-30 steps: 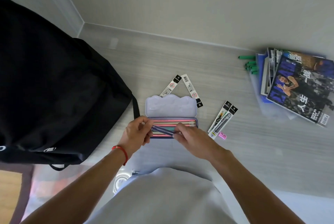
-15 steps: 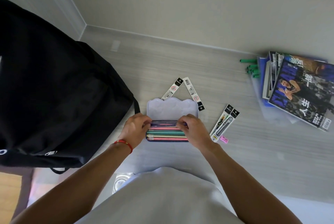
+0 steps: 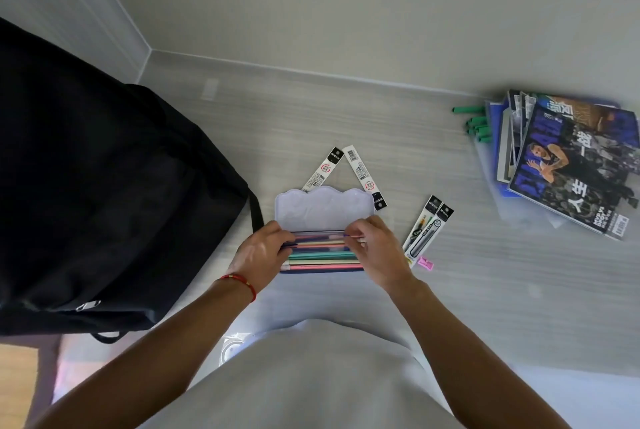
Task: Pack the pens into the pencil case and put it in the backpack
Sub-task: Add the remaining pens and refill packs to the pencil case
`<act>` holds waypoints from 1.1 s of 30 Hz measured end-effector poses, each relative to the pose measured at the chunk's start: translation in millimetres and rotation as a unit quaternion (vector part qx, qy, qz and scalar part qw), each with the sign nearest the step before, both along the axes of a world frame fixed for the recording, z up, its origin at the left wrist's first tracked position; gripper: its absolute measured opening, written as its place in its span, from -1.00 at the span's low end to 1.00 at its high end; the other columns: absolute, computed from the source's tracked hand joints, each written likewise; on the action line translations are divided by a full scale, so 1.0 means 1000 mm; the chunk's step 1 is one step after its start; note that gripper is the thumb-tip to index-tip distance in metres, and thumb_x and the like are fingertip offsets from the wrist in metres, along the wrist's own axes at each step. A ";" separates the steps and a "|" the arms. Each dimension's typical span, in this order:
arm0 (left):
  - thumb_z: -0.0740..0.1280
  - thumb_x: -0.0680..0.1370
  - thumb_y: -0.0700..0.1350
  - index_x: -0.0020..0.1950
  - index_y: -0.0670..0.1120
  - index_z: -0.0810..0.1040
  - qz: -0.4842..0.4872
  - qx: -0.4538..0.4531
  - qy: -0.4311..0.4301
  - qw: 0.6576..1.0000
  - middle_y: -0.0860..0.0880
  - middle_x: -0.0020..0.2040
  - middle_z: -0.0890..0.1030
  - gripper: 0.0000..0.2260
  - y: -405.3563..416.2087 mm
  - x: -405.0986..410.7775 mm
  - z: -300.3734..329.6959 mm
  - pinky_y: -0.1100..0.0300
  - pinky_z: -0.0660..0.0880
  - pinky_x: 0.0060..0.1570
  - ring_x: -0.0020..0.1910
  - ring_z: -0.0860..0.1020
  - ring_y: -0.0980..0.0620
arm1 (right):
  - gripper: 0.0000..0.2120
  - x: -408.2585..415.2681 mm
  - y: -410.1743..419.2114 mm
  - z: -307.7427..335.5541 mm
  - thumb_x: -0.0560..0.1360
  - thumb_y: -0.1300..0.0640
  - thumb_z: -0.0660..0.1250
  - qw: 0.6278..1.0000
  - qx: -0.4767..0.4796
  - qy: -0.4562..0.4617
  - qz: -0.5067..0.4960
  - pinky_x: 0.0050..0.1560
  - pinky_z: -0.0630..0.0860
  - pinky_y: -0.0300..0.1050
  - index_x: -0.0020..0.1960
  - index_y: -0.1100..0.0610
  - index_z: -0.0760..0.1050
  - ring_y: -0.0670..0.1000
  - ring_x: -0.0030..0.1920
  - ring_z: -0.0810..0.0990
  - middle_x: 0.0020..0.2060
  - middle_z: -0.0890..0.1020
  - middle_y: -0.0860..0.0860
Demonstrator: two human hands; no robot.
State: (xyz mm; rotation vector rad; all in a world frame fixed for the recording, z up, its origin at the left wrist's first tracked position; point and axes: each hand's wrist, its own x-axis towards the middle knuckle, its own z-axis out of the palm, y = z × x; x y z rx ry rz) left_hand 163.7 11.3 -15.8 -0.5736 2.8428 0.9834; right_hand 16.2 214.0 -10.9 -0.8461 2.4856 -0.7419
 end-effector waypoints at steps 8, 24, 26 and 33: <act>0.27 0.62 -0.07 0.15 -0.04 0.60 -0.018 -0.024 0.008 1.000 0.02 0.05 0.54 -0.83 0.002 -0.005 0.005 0.36 0.48 -0.09 -0.09 0.53 0.09 | -0.51 -0.031 0.046 0.001 0.54 -0.06 0.34 0.931 0.249 0.025 -0.267 0.08 0.51 0.17 0.28 0.24 0.31 0.29 0.18 0.50 0.16 0.45 0.23; 0.23 0.63 -0.11 0.16 -0.04 0.58 0.008 -0.019 0.014 1.000 0.02 0.09 0.56 -0.83 0.016 -0.003 0.011 0.28 0.60 -0.10 0.00 0.57 0.06 | -0.66 -0.060 0.036 0.013 0.42 0.27 0.36 0.950 0.043 -0.085 -0.299 -0.02 0.63 0.14 0.17 0.22 0.39 0.25 -0.06 0.65 -0.02 0.67 0.19; 0.25 0.61 -0.14 0.14 -0.04 0.59 0.009 -0.011 0.006 1.000 0.01 0.07 0.56 -0.84 0.017 -0.007 0.014 0.29 0.58 -0.10 -0.02 0.57 0.04 | -0.65 -0.068 0.022 0.017 0.43 0.28 0.36 0.962 0.029 -0.064 -0.262 -0.03 0.62 0.13 0.19 0.22 0.41 0.24 -0.05 0.65 -0.01 0.67 0.18; 0.32 0.52 -0.25 0.13 -0.14 0.64 0.027 -0.030 -0.043 0.998 -0.20 0.06 0.60 -0.78 -0.017 -0.086 0.034 0.04 0.49 0.14 0.04 0.57 -0.19 | -0.63 -0.112 -0.043 0.022 0.45 0.34 0.34 0.994 0.067 0.052 -0.068 0.00 0.57 0.09 0.24 0.20 0.45 0.27 0.05 0.61 0.08 0.62 0.20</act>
